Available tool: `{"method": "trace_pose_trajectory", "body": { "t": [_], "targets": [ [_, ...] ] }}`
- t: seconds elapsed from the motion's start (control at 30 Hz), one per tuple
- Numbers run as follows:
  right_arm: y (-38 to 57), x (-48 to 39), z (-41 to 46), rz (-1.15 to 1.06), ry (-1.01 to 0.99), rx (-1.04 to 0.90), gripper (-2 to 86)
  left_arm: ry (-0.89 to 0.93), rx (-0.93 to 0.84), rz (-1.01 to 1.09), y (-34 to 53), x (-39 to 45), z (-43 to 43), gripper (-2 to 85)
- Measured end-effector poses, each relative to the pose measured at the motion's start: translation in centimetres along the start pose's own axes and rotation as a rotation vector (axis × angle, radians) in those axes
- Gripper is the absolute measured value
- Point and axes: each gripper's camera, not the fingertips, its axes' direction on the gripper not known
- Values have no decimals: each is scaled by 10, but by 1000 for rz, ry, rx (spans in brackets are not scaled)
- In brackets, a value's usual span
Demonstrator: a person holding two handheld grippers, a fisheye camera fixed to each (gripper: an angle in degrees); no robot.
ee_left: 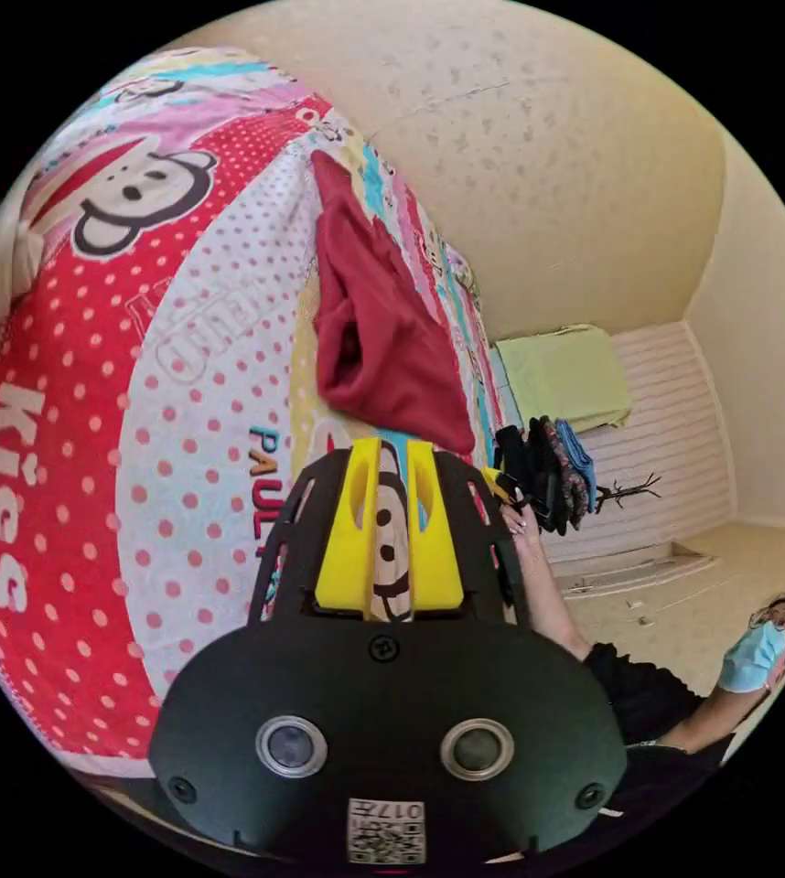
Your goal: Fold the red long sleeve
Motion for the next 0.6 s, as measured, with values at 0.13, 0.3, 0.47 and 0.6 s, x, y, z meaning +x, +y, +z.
{"method": "trace_pose_trajectory", "body": {
  "t": [0.13,0.3,0.47,0.6],
  "targets": [
    [-19,-5,-18,-54,-103,128,98,-25,84,45,-6,2,-11,70],
    [-90,-45,-14,-200,55,125,169,-166,204,277,-86,71,-7,94],
    [-152,-50,11,-218,229,121,172,-435,243,275,-166,81,44,96],
    [-179,-17,40,-96,407,155,155,-547,315,72,-195,32,90,62]
  ]
}}
